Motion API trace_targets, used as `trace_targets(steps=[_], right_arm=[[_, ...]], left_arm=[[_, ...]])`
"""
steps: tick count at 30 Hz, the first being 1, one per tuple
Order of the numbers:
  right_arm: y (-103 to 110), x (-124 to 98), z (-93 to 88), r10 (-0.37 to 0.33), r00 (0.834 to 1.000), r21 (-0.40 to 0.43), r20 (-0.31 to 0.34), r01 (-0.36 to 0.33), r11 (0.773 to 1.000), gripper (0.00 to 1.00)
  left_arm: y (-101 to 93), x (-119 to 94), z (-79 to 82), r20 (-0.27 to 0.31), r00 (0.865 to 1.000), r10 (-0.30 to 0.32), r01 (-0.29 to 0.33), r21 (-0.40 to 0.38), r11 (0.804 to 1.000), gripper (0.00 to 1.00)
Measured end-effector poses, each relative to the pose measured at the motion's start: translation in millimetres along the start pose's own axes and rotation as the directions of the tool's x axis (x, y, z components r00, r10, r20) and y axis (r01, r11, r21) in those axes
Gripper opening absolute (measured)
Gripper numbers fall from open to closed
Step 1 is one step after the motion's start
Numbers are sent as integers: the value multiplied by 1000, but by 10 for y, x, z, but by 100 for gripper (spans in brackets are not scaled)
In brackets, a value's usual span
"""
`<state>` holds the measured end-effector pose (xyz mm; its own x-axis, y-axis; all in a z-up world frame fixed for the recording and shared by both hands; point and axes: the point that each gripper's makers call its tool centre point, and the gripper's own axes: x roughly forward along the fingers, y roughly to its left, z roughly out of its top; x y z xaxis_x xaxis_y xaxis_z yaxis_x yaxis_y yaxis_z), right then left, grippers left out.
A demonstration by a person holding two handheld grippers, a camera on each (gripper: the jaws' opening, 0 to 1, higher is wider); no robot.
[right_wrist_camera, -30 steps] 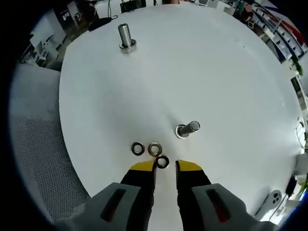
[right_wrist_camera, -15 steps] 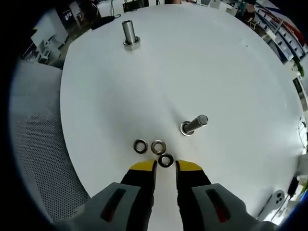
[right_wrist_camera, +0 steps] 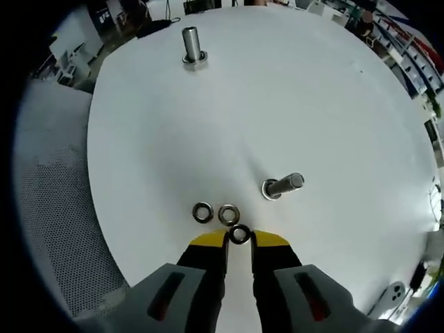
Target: Place the washer onto the threaded stud by aligning its center hole with the stud, sliding it down to the base, and recovering from edge contact or off-axis alignment until the washer reaches the visible bottom stop.
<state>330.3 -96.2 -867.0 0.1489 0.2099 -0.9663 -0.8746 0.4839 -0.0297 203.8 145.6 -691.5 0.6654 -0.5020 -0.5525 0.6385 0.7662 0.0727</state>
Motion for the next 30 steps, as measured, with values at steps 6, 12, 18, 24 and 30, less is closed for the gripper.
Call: trace_targets(steps=[6,12,18,24,30], right_arm=[[-9,-5,-59,6,998,-9,-55,-7,1000,15],[-2,-14,-67,14,995,-34,-95,-18,999,16],[8,-31,-101,-2,995,-24,-95,-1,1000,17],[-10,-10,-83,14,991,-2,-134,-15,1000,16],[-95,37,-93,12,980,16,-198,-9,1000,15]], left_arm=[[-10,4,-18,-9,1000,-5,5,1,1000,29],[-15,-1,-10,-6,1000,-4,4,9,1000,29],[-1,-3,-3,2,1000,-2,2,-7,1000,29],[-4,3,-5,0,1000,-5,5,-5,1000,29],[9,3,-6,0,1000,0,0,-8,1000,29]])
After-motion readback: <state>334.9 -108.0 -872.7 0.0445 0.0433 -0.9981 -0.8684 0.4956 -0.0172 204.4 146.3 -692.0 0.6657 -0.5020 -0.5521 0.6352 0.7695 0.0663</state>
